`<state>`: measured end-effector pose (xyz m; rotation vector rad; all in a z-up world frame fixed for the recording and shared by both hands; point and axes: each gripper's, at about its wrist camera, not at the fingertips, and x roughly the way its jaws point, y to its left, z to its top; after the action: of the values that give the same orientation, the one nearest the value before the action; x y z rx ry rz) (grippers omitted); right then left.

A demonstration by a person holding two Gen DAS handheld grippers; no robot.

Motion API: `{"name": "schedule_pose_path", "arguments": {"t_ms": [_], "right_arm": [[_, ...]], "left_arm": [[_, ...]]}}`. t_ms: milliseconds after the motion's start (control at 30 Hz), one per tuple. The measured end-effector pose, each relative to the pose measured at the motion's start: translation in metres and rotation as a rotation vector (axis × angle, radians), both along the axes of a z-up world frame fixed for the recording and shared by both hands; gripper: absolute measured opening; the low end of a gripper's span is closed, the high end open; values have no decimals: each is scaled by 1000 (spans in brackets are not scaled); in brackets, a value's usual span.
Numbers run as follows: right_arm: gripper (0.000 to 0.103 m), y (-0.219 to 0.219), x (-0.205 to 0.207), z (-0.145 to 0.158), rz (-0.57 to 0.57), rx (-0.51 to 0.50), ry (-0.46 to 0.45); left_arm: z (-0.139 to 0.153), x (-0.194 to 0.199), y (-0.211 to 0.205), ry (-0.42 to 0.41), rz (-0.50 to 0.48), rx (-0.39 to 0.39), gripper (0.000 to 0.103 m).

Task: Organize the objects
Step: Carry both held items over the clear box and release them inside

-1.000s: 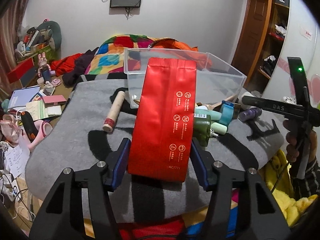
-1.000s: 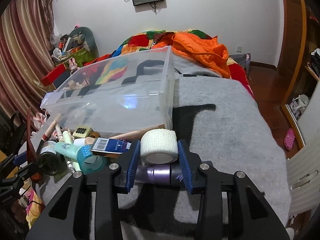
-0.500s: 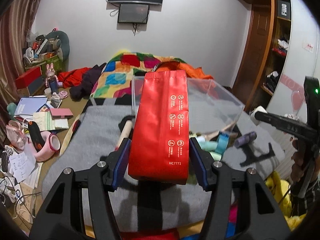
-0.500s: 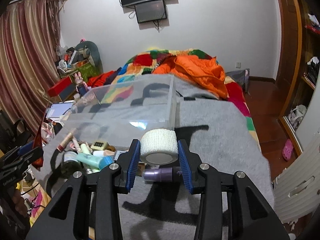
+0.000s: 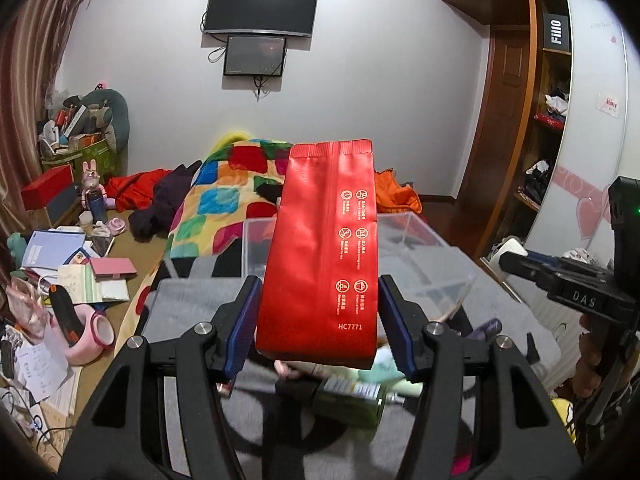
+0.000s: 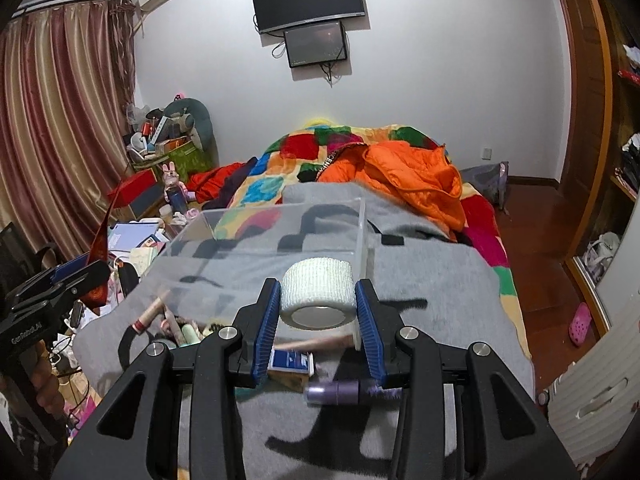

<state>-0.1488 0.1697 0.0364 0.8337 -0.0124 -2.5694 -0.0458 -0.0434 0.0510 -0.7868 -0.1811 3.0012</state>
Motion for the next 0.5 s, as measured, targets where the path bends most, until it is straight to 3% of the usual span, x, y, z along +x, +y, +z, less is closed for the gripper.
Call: {"name": "schedule_pose_path", "arguments": {"t_ms": [500], "right_arm": [[35,-37,-43,6,36,5,24]], "left_arm": [[-7,-59,12,-38,-23,-8,58]]}}
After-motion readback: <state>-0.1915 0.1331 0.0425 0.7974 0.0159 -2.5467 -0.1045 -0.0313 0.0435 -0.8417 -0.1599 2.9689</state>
